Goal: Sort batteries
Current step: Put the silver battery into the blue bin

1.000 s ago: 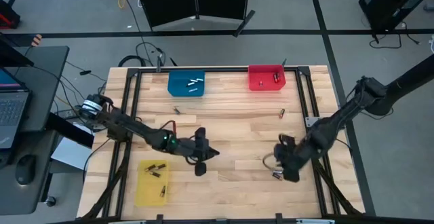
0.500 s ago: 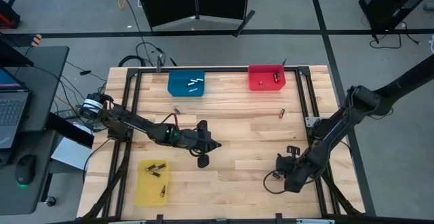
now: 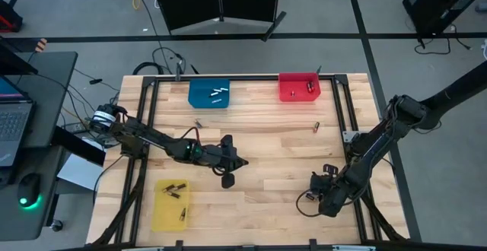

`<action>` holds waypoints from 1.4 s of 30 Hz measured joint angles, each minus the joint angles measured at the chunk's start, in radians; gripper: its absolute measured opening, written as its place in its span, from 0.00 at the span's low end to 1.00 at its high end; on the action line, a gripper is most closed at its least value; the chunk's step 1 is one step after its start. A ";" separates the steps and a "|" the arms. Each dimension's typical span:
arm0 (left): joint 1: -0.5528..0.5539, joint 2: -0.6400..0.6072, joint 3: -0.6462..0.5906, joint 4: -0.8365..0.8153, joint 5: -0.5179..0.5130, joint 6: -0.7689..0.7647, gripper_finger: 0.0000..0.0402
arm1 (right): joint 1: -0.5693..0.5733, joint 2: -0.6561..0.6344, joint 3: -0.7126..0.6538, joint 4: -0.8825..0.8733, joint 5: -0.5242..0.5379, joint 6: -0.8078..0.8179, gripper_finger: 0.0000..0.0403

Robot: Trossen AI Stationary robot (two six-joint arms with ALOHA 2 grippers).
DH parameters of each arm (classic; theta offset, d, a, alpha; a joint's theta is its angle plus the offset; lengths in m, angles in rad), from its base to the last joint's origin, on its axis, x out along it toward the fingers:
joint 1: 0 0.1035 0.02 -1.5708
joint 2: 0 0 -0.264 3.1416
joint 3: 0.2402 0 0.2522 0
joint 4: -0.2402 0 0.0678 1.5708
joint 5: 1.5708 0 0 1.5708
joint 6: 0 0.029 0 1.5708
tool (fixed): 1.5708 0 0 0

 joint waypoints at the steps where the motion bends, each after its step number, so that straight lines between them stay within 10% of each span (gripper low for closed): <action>1: 0.000 0.000 0.000 0.000 -0.001 0.000 0.01 | 0.000 0.000 0.000 -0.001 0.000 0.000 0.43; 42: 0.000 0.000 0.000 -0.007 -0.033 0.019 0.01 | 0.000 0.000 -0.051 0.067 0.053 -0.068 0.42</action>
